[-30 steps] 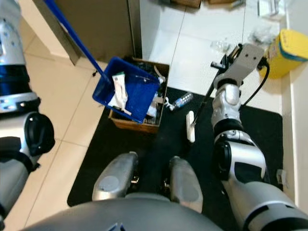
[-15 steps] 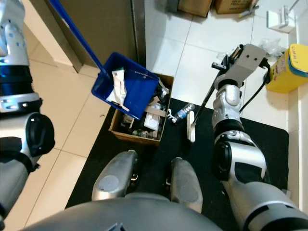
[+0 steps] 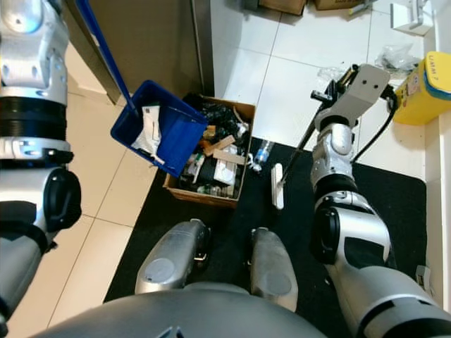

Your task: Sweep floor

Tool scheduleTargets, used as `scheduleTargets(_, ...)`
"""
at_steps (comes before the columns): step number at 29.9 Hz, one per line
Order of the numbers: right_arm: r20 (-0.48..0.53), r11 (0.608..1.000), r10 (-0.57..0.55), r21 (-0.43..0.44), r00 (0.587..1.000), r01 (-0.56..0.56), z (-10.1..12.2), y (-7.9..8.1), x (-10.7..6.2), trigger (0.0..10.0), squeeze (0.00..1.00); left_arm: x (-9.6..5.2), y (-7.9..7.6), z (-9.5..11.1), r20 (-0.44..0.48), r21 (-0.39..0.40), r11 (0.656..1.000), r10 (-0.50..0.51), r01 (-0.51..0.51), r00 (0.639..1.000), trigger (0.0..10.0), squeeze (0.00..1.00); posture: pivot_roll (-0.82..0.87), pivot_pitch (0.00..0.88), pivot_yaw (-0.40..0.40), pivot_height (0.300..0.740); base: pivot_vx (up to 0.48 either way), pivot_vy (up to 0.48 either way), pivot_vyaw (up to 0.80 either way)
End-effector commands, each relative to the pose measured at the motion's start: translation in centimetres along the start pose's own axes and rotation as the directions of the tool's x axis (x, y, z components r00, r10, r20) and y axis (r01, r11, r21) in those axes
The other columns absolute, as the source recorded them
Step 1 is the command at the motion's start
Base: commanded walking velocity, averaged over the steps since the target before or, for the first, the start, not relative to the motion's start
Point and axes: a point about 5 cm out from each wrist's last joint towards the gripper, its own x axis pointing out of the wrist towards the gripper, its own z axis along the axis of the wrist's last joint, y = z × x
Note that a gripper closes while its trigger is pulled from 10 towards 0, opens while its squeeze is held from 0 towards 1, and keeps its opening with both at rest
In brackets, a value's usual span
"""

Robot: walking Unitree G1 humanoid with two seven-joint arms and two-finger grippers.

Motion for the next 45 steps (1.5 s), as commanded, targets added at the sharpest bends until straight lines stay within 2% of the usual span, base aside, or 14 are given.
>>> scheduleTargets(1, 0.039, 1.0, -0.011, -0.003, 0.999, 0.011, 0.7, -0.4, 0.1, 10.0, 0.0, 0.8, -0.8, 1.8, 0.103, 0.023, 1.0, -0.014, 0.012, 0.995, 10.0, 0.0, 0.14, 0.0, -0.002, 0.74, 0.0, 0.0, 0.0)
scheduleTargets(11, 0.04, 1.0, -0.018, -0.004, 0.999, 0.018, 0.6, -0.6, 0.1, 10.0, 0.0, 1.6, -2.2, 2.2, 0.16, 0.097, 0.994, -0.071, 0.056, 0.985, 10.0, 0.0, 0.13, 0.0, 0.005, 0.74, 0.0, 0.0, 0.0)
scheduleTargets(12, 0.043, 1.0, -0.02, -0.002, 0.999, 0.02, 0.6, -0.6, 0.0, 10.0, 0.0, 1.9, -3.0, 2.4, 0.185, 0.139, 0.986, -0.114, 0.089, 0.976, 10.0, 0.0, 0.12, 0.0, 0.007, 0.74, 0.0, 0.0, 0.0)
scheduleTargets(13, 0.043, 1.0, -0.02, -0.002, 0.999, 0.02, 0.6, -0.6, 0.0, 10.0, 0.0, 1.9, -3.0, 2.4, 0.185, 0.139, 0.986, -0.114, 0.089, 0.976, 10.0, 0.0, 0.12, 0.0, 0.007, 0.74, 0.0, 0.0, 0.0)
scheduleTargets(15, 0.045, 1.0, -0.023, -0.001, 0.999, 0.023, 0.7, -0.6, 0.0, 10.0, 0.0, 2.0, -4.0, 2.8, 0.214, 0.176, 0.976, -0.162, 0.124, 0.963, 10.0, 0.0, 0.12, 0.0, 0.009, 0.74, 0.0, 0.0, 0.0)
scheduleTargets(21, 0.046, 1.0, -0.031, -0.003, 0.998, 0.031, 0.6, -0.9, -0.1, 10.0, 0.0, 2.4, -5.2, 3.4, 0.256, 0.222, 0.964, -0.205, 0.149, 0.945, 10.0, 0.0, 0.11, 0.004, 0.013, 0.74, 0.0, 0.0, 0.0)
scheduleTargets(29, 0.046, 0.999, -0.038, -0.002, 0.998, 0.038, 0.5, -1.1, -0.2, 10.0, 0.0, 3.0, -6.5, 4.6, 0.296, 0.211, 0.962, -0.234, 0.176, 0.926, 10.0, 0.0, 0.1, 0.007, 0.018, 0.74, 0.0, 0.0, 0.0)
scheduleTargets(31, 0.046, 0.999, -0.044, -0.002, 0.998, 0.044, 0.4, -1.2, -0.3, 10.0, 0.0, 3.2, -7.7, 5.3, 0.309, 0.153, 0.964, -0.256, 0.218, 0.916, 10.0, 0.0, 0.1, 0.008, 0.021, 0.74, 0.0, 0.0, 0.0)
scheduleTargets(36, 0.047, 0.999, -0.049, -0.001, 0.998, 0.05, 0.3, -1.4, -0.4, 10.0, 0.0, 3.3, -8.7, 6.0, 0.325, 0.086, 0.962, -0.272, 0.258, 0.906, 10.0, 0.0, 0.09, 0.014, 0.029, 0.74, 0.0, 0.0, 0.0)
scheduleTargets(38, 0.048, 0.999, -0.051, -0.001, 0.998, 0.051, 0.3, -1.4, -0.4, 10.0, 0.0, 3.3, -9.0, 6.3, 0.337, 0.089, 0.96, -0.282, 0.267, 0.898, 10.0, 0.0, 0.09, 0.014, 0.029, 0.74, 0.0, 0.0, 0.0)
scheduleTargets(41, 0.048, 0.998, -0.055, 0.0, 0.997, 0.056, 0.2, -1.5, -0.5, 10.0, 0.0, 2.9, -10.4, 6.6, 0.372, 0.167, 0.935, -0.355, 0.314, 0.858, 10.0, 0.0, 0.09, 0.015, 0.034, 0.74, 0.0, 0.0, 0.0)
scheduleTargets(45, 0.049, 0.998, -0.057, 0.001, 0.997, 0.057, 0.2, -1.5, -0.5, 10.0, 0.0, 2.5, -11.5, 6.6, 0.377, 0.155, 0.92, -0.392, 0.36, 0.839, 10.0, 0.0, 0.09, 0.015, 0.034, 0.74, 0.0, 0.0, 0.0)
